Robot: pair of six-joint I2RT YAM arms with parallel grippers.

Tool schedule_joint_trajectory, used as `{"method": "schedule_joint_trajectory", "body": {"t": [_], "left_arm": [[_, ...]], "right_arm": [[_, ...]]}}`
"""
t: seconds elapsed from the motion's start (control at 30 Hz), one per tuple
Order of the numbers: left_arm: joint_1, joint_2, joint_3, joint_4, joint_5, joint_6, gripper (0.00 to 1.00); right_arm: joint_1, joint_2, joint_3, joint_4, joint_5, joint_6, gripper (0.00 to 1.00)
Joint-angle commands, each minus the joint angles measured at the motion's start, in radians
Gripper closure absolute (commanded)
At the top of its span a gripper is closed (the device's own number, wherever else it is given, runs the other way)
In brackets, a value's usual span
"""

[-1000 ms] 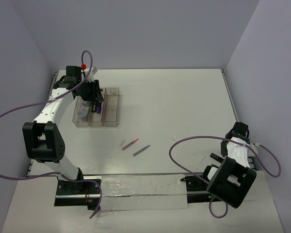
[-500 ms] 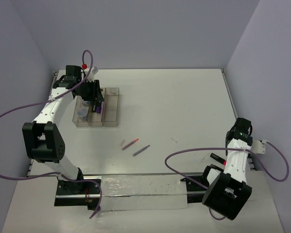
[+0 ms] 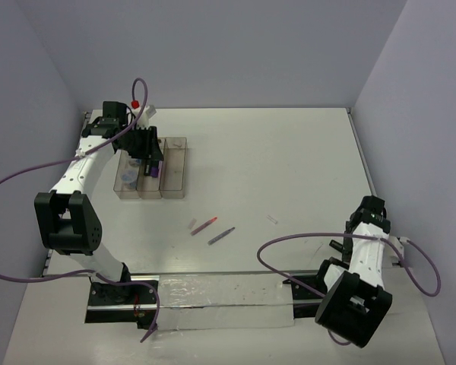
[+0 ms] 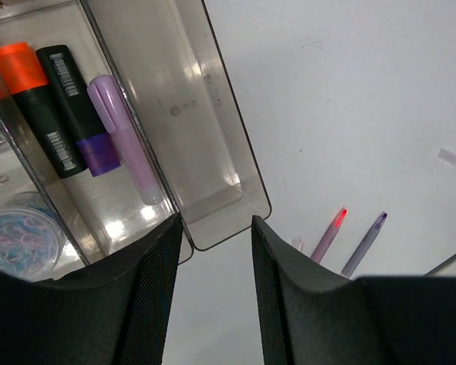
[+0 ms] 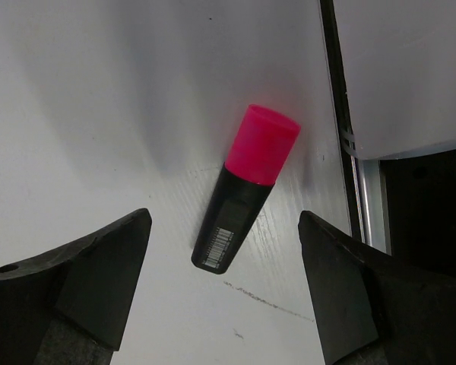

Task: Sort the stationery into containers
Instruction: Pick up the pen from the corner of the board.

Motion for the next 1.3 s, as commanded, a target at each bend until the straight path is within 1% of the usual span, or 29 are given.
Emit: {"method": "schedule_joint_trajectory", "body": {"t": [0.0, 0.13, 0.23, 0.27, 0.37, 0.4, 0.43, 0.5, 0.53, 0.57, 0.6, 0.7, 0.73, 0.77, 0.93, 1.07, 1.17, 1.2, 1.23, 1.27], "left_arm": [[0.006, -0.035, 0.026, -0.013, 0.033, 0.029, 0.51], [0.006, -0.032, 0.03, -0.021, 0.037, 0.034, 0.51], [0.006, -0.039, 0.026, -0.025, 0.032, 0.039, 0.51], [0.006, -0.042, 0.023, -0.026, 0.03, 0.043, 0.51], [0.006, -0.049, 0.016, -0.019, 0.023, 0.045, 0.51], [0.006, -0.048, 0.016, -0.018, 0.022, 0.044, 0.51], [0.006, -0.048, 0.016, -0.017, 0.021, 0.044, 0.51], [0.006, -0.042, 0.021, -0.022, 0.023, 0.039, 0.51], [0.006, -0.04, 0.023, -0.021, 0.024, 0.038, 0.51], [0.006, -0.037, 0.025, -0.019, 0.024, 0.035, 0.51], [0.006, -0.036, 0.027, -0.019, 0.024, 0.032, 0.51], [0.006, -0.031, 0.034, -0.022, 0.023, 0.029, 0.51], [0.006, -0.031, 0.036, -0.023, 0.024, 0.028, 0.51], [0.006, -0.031, 0.036, -0.024, 0.024, 0.028, 0.51], [0.006, -0.034, 0.036, -0.033, 0.018, 0.034, 0.51], [0.006, -0.028, 0.045, -0.043, 0.024, 0.034, 0.51], [0.006, -0.022, 0.06, -0.048, 0.038, 0.03, 0.51], [0.006, -0.022, 0.062, -0.048, 0.041, 0.031, 0.51], [0.006, -0.022, 0.071, -0.049, 0.065, 0.027, 0.51], [0.006, -0.026, 0.072, -0.048, 0.08, 0.03, 0.51]], "right_arm": [[0.005, 0.02, -0.007, -0.023, 0.004, 0.078, 0.14], [0.005, 0.113, -0.018, 0.041, 0.007, 0.124, 0.15], [0.005, 0.165, -0.012, 0.066, 0.057, 0.166, 0.17], [0.005, 0.174, -0.013, 0.075, 0.086, 0.182, 0.18], [0.005, 0.166, -0.019, 0.104, 0.097, 0.2, 0.2], [0.005, 0.157, -0.022, 0.128, 0.102, 0.193, 0.24], [0.005, 0.15, -0.024, 0.14, 0.107, 0.191, 0.25], [0.005, 0.152, -0.023, 0.143, 0.113, 0.194, 0.43], [0.005, 0.156, -0.021, 0.142, 0.115, 0.193, 0.58], [0.005, 0.159, -0.018, 0.143, 0.116, 0.186, 0.7], [0.005, 0.162, -0.016, 0.145, 0.118, 0.181, 0.73], [0.005, 0.158, -0.027, 0.193, 0.11, 0.114, 0.87], [0.005, 0.16, -0.041, 0.225, 0.097, 0.093, 0.95], [0.005, 0.166, -0.052, 0.244, 0.088, 0.085, 1.0], [0.007, 0.213, -0.067, 0.327, 0.051, -0.026, 1.0], [0.057, 0.118, -0.042, 0.413, 0.014, -0.147, 1.0], [0.141, 0.044, -0.004, 0.511, 0.002, -0.235, 1.0], [0.149, 0.025, 0.002, 0.522, 0.003, -0.241, 1.0], [0.204, 0.003, 0.043, 0.587, 0.013, -0.281, 1.0], [0.244, -0.001, 0.066, 0.604, 0.031, -0.314, 1.0]]}}
